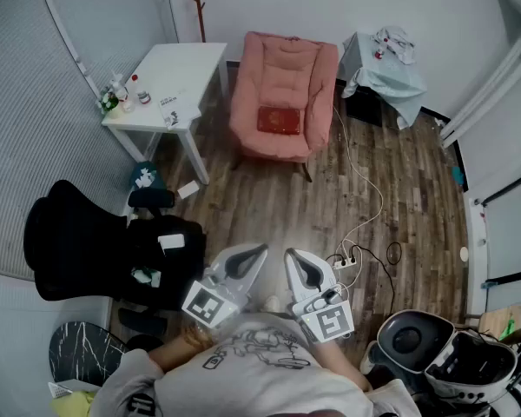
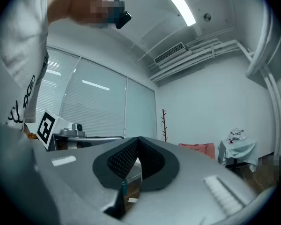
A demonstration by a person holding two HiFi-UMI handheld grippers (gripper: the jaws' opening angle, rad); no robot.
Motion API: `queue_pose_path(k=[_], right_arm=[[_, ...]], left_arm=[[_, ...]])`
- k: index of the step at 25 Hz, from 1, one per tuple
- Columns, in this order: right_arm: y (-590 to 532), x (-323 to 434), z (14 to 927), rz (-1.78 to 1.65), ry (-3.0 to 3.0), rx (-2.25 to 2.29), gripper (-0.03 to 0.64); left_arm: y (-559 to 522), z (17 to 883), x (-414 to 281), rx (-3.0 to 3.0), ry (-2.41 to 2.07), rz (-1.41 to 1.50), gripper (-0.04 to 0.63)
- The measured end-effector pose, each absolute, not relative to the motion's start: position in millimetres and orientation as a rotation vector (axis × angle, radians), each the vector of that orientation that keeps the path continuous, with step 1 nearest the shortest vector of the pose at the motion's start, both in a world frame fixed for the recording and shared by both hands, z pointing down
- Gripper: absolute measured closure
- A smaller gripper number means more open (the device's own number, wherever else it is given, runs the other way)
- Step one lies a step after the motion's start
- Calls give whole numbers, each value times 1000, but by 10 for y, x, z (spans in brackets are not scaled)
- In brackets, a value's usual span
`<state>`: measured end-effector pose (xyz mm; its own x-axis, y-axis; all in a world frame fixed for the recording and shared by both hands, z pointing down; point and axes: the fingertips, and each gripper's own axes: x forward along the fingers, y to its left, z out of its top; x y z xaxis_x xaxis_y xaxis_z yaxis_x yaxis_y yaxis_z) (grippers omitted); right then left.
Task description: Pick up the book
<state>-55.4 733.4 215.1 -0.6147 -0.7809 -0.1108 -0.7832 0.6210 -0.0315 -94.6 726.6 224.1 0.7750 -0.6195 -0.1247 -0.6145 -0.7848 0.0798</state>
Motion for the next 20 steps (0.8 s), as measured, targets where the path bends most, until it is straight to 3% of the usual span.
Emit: queue_pose_path(k=[20], right_arm=[[7220, -102, 2179, -15, 2735, -1292, 611]], left_arm=[[7115, 2367, -404, 2912, -996, -131, 592]])
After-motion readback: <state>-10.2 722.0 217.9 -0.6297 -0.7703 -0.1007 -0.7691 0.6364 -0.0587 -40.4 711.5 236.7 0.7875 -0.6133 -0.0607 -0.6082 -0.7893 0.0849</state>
